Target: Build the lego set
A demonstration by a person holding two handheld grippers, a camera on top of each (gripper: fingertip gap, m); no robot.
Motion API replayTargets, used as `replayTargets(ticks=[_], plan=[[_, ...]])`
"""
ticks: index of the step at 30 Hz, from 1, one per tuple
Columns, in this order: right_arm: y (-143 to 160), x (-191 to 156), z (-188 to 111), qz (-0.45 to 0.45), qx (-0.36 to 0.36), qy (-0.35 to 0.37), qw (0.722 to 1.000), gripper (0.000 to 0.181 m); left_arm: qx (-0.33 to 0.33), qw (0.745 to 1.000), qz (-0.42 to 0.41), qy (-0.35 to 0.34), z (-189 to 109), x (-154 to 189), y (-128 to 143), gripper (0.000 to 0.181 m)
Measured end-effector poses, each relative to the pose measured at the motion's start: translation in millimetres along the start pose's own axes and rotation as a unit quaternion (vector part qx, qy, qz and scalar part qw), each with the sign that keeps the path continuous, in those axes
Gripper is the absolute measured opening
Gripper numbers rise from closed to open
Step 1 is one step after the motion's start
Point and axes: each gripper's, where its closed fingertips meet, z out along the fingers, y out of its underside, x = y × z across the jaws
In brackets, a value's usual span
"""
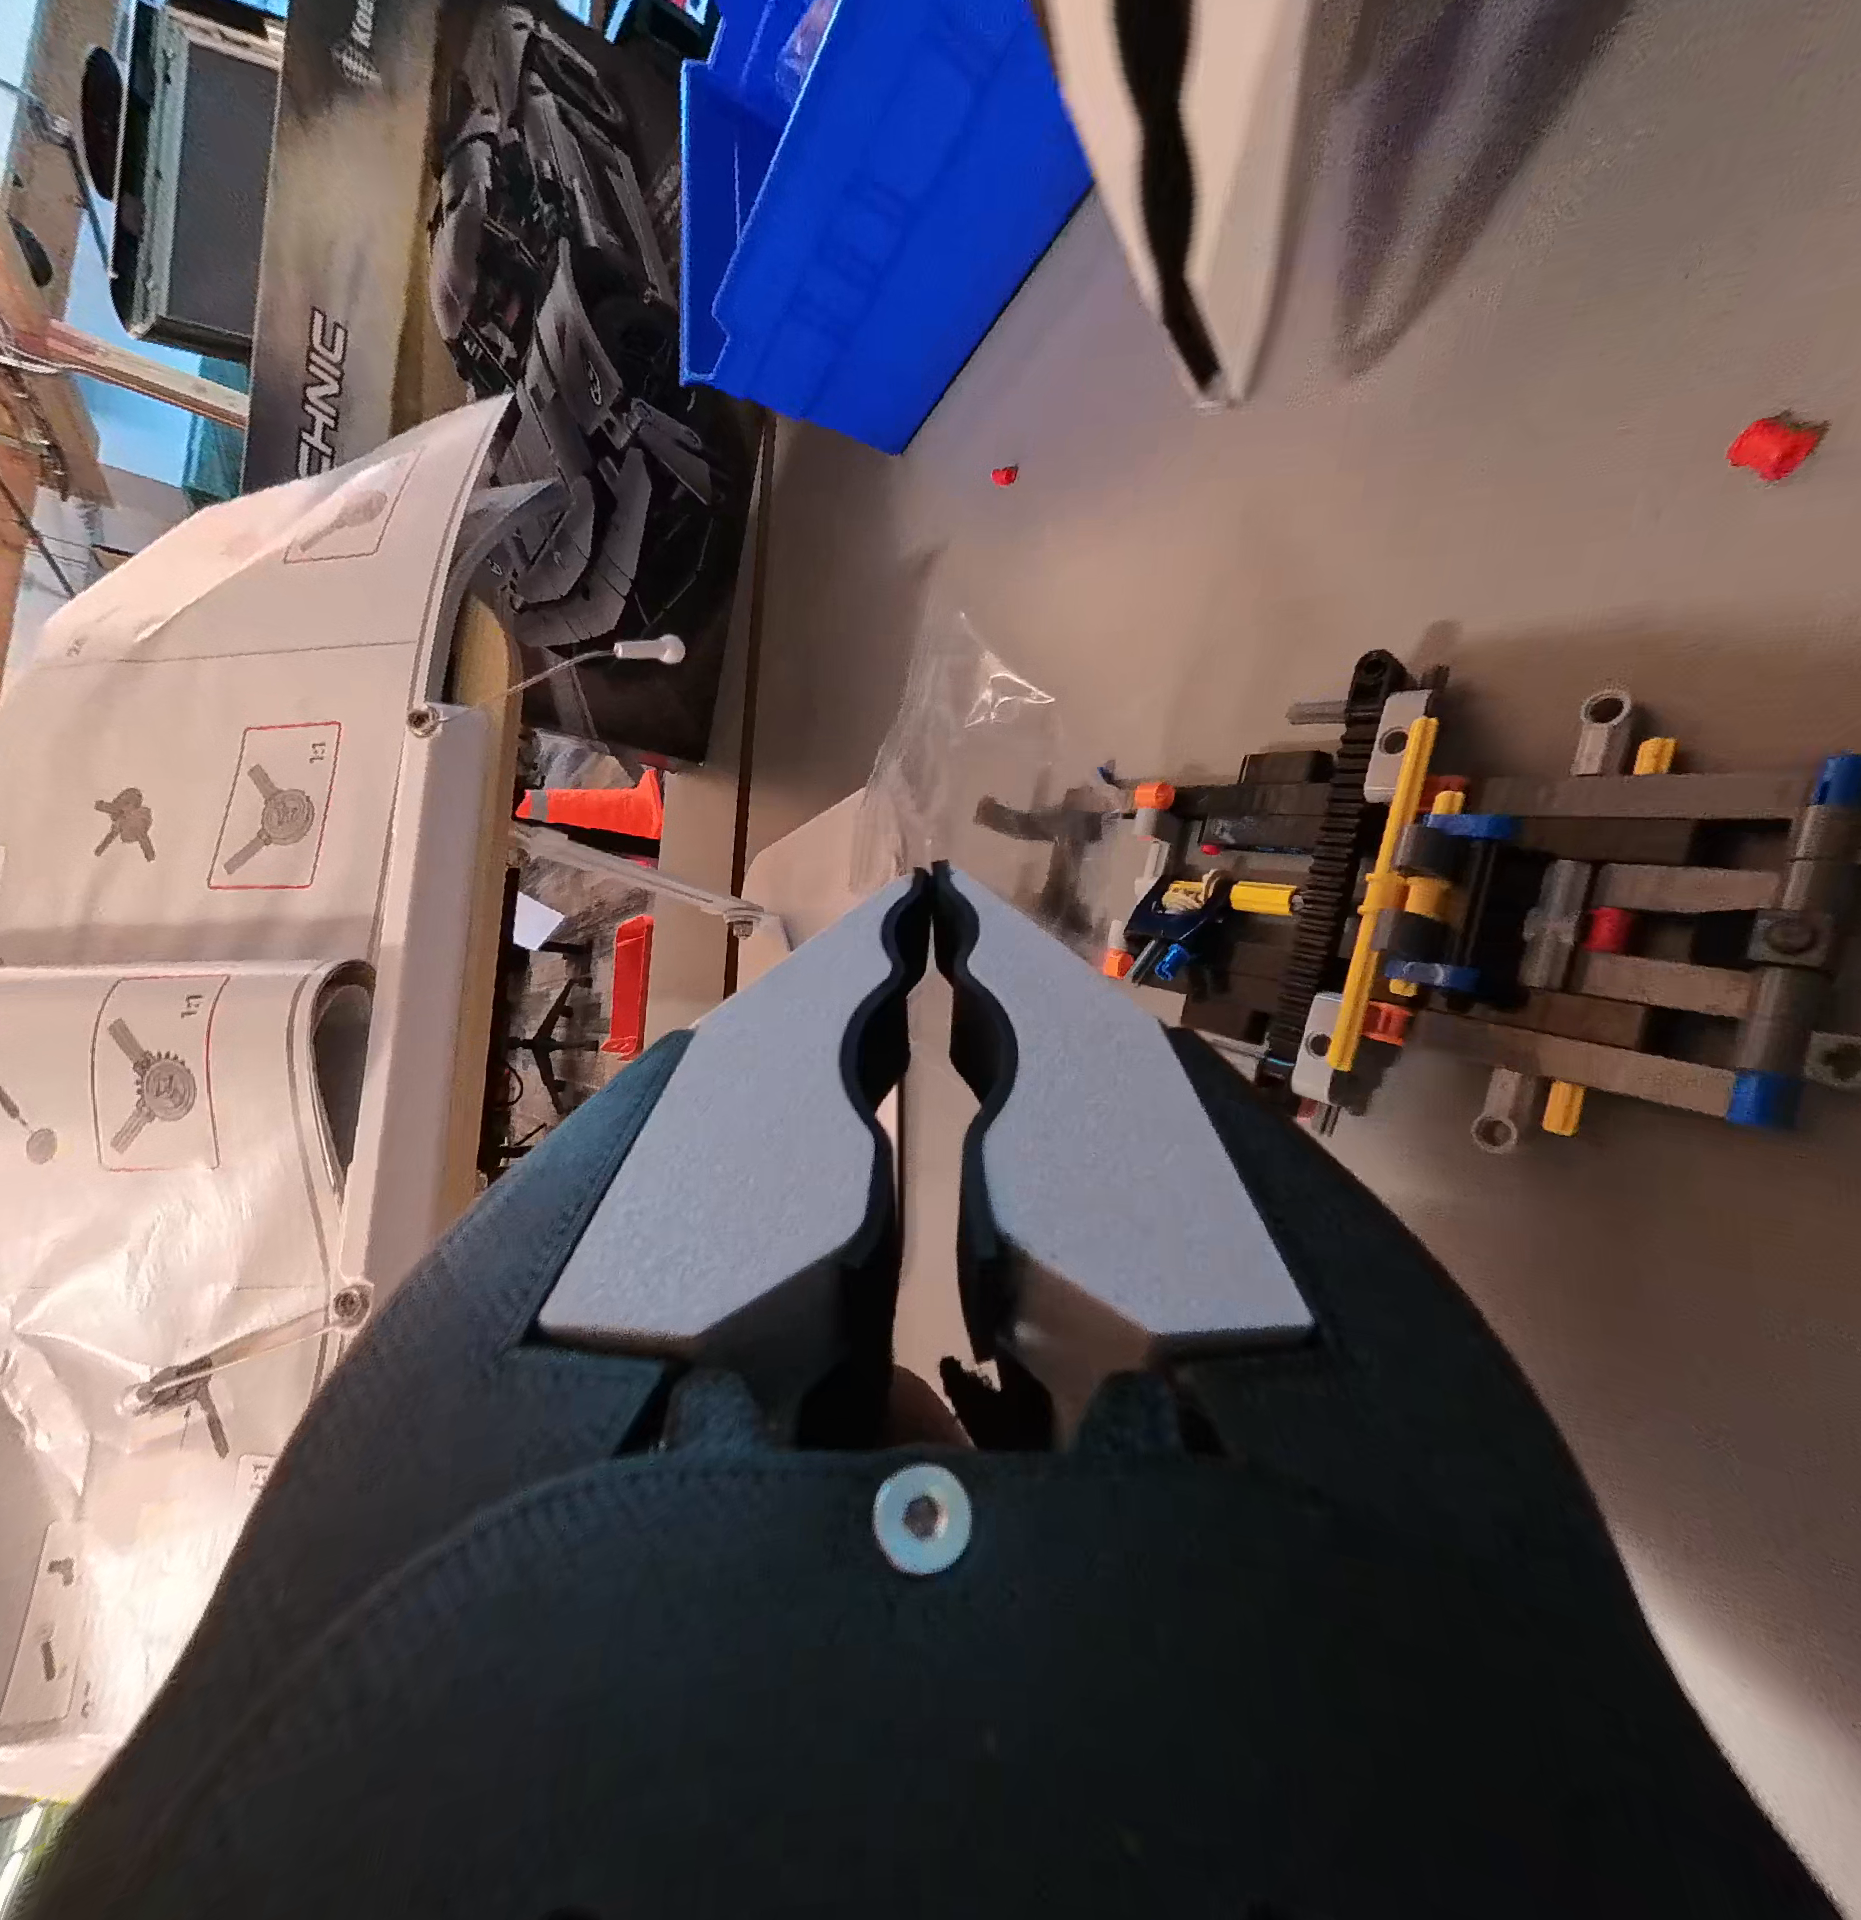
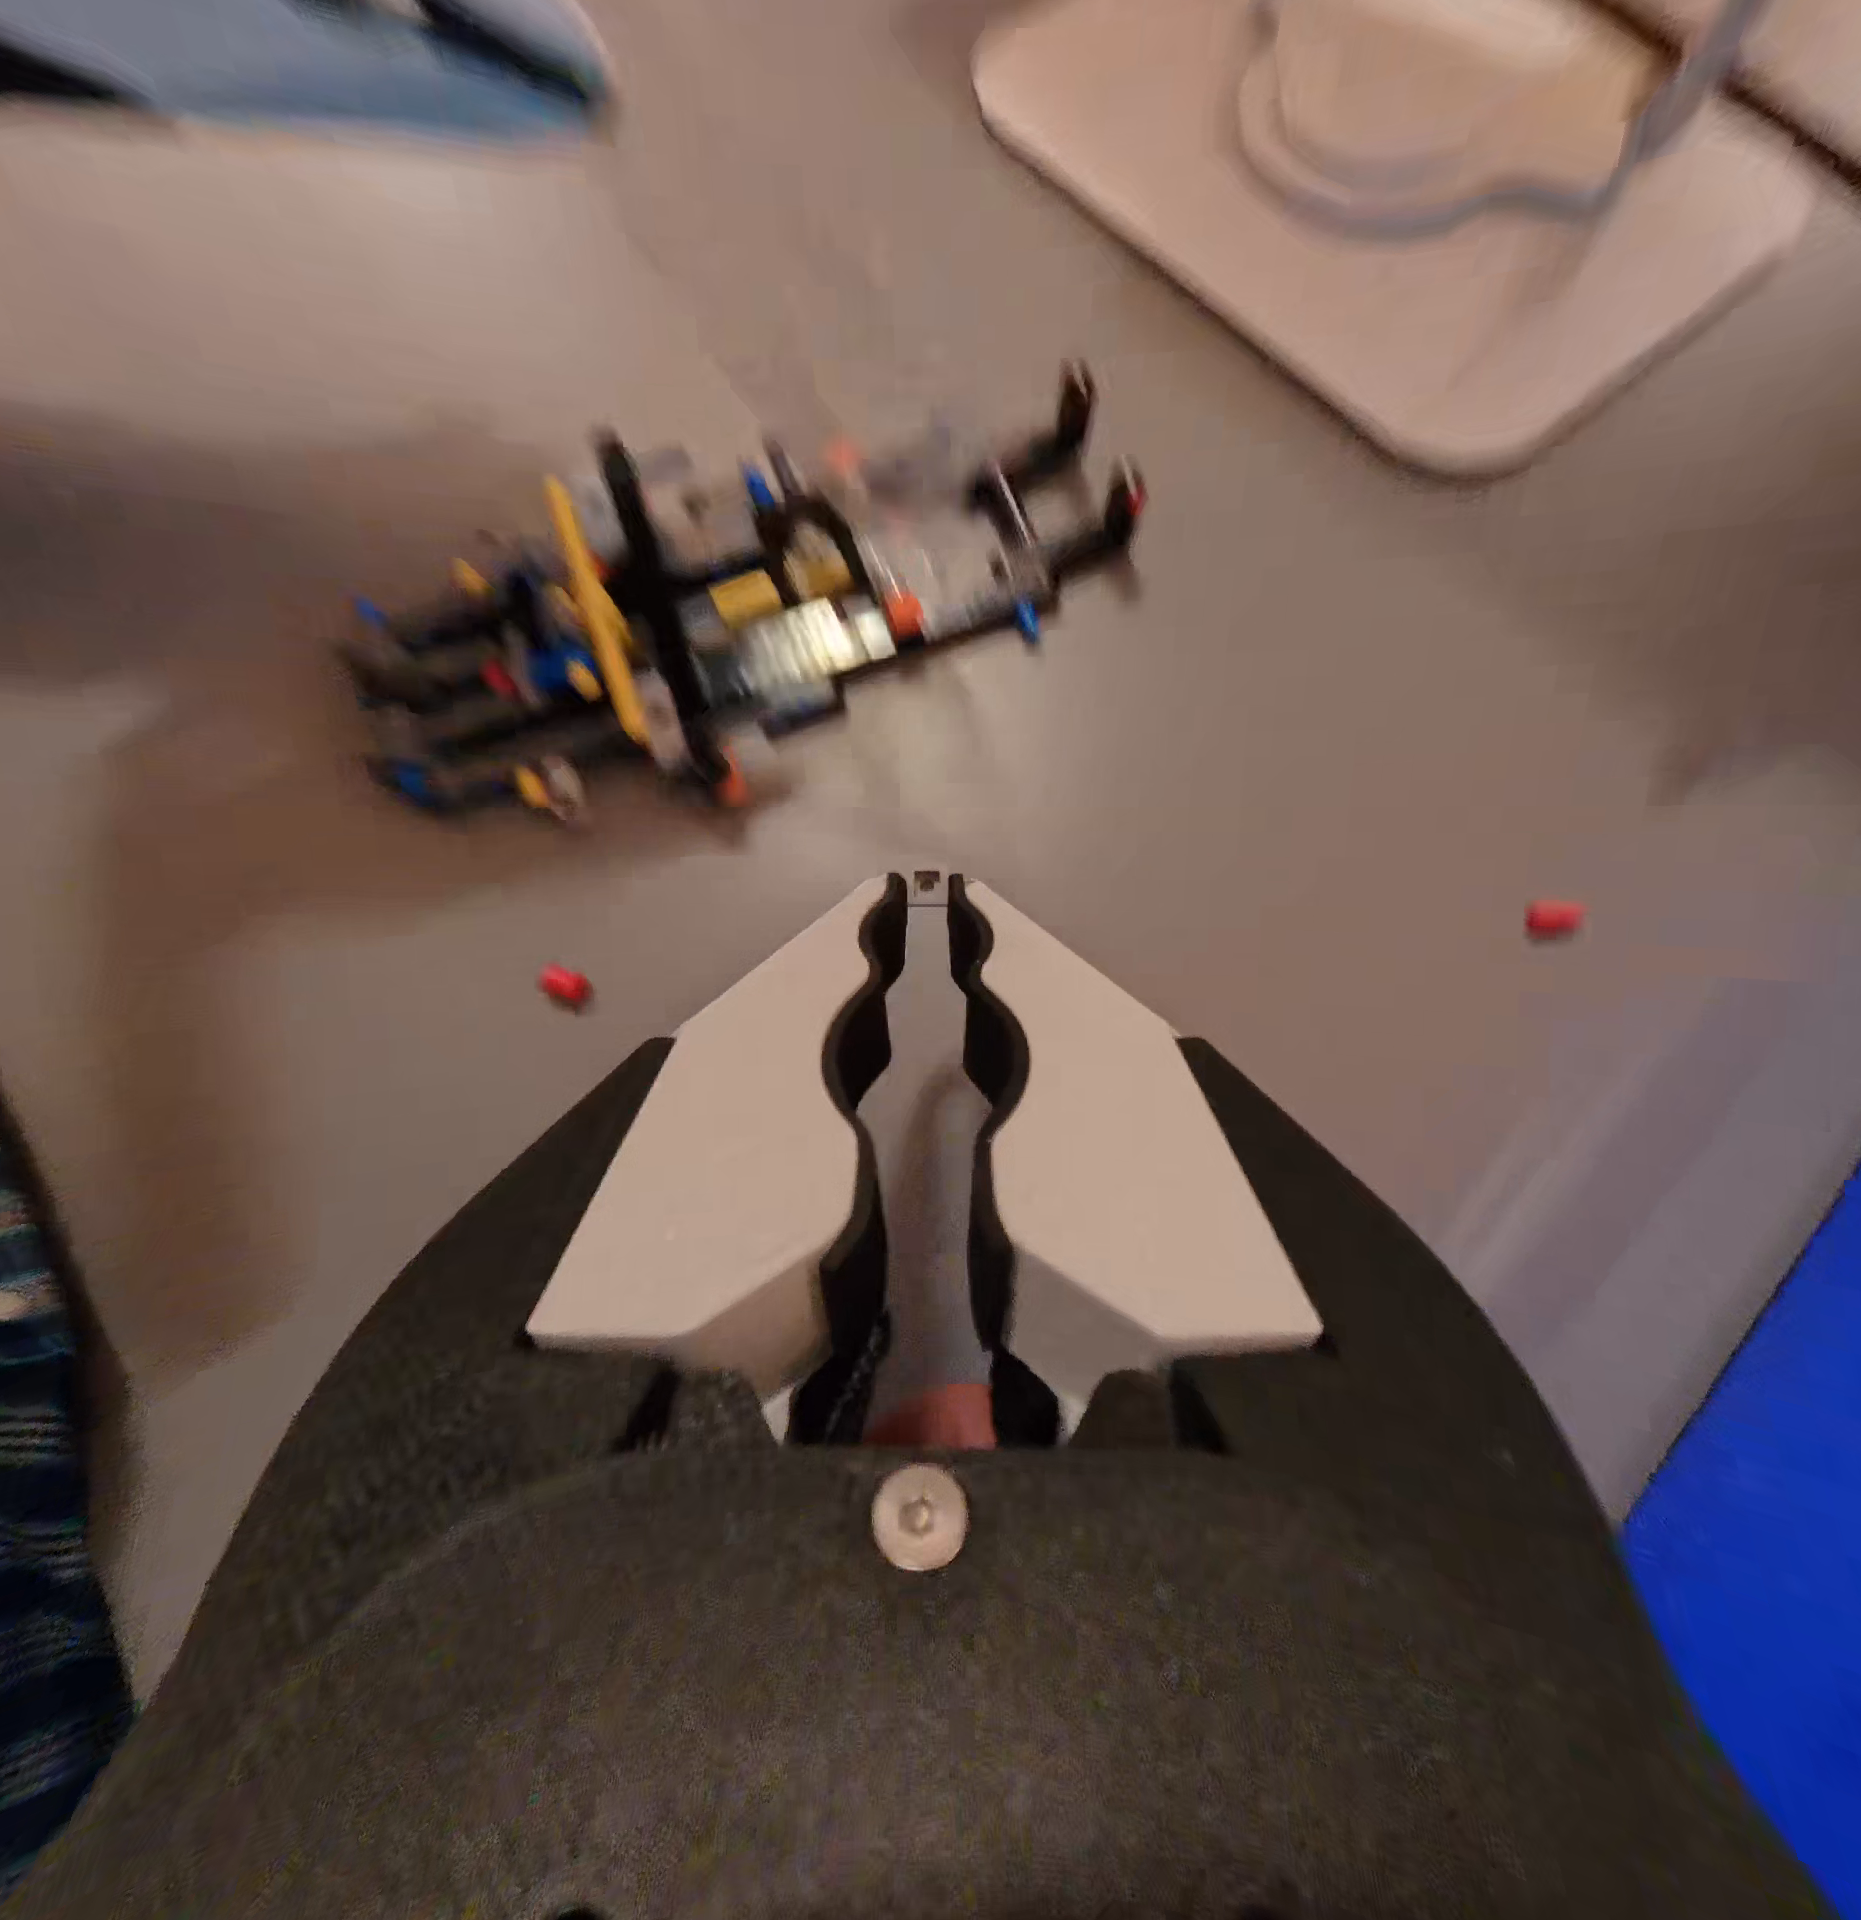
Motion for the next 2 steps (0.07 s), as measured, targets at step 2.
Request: replayTargets(ticks=[2], plan=[[-35, -13, -10, -0.001, 0.052, -0.035, 0.998, 0.005, 0.001, 1.000, 0.002, 0.003, 0, 1, -2, 0.000]])
